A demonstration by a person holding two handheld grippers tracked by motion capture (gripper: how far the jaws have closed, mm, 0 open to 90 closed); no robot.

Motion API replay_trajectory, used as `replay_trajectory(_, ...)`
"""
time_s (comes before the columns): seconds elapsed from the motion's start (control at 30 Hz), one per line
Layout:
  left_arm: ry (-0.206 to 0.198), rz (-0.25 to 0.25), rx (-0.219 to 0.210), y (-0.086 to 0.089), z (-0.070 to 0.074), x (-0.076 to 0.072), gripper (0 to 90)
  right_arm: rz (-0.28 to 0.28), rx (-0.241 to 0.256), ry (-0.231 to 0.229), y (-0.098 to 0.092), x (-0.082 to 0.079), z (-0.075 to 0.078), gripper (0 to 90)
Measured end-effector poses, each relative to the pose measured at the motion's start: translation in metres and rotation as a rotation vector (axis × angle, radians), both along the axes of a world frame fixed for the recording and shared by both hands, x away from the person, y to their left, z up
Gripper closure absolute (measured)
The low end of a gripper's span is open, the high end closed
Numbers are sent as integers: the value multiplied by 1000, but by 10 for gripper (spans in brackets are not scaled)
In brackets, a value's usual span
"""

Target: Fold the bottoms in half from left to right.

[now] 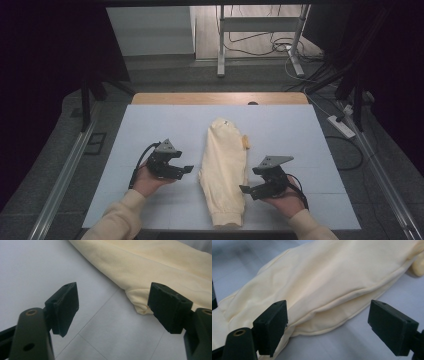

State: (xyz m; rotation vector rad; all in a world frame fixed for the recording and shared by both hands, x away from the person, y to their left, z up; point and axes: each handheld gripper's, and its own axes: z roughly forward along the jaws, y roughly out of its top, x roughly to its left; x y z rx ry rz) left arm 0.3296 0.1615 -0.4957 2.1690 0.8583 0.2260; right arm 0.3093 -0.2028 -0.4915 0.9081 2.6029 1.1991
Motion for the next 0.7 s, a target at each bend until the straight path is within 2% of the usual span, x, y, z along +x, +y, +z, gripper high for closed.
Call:
replay_trajectory(0.23, 4, 3, -5, 0, -1, 0, 246, -33, 18, 6, -5, 11, 2, 170)
replay_trajectory(0.47, -3, 9, 7, -2, 0, -3, 245, -43, 7, -4, -9, 16, 1, 173)
replay_trajectory(0.6, -14, 10, 2, -3, 3, -4, 245, -44, 12, -3, -9, 17, 1, 174)
replay_trajectory(0.7, -6, 12, -9, -3, 2, -3, 244, -42, 6, -7, -9, 18, 1, 174)
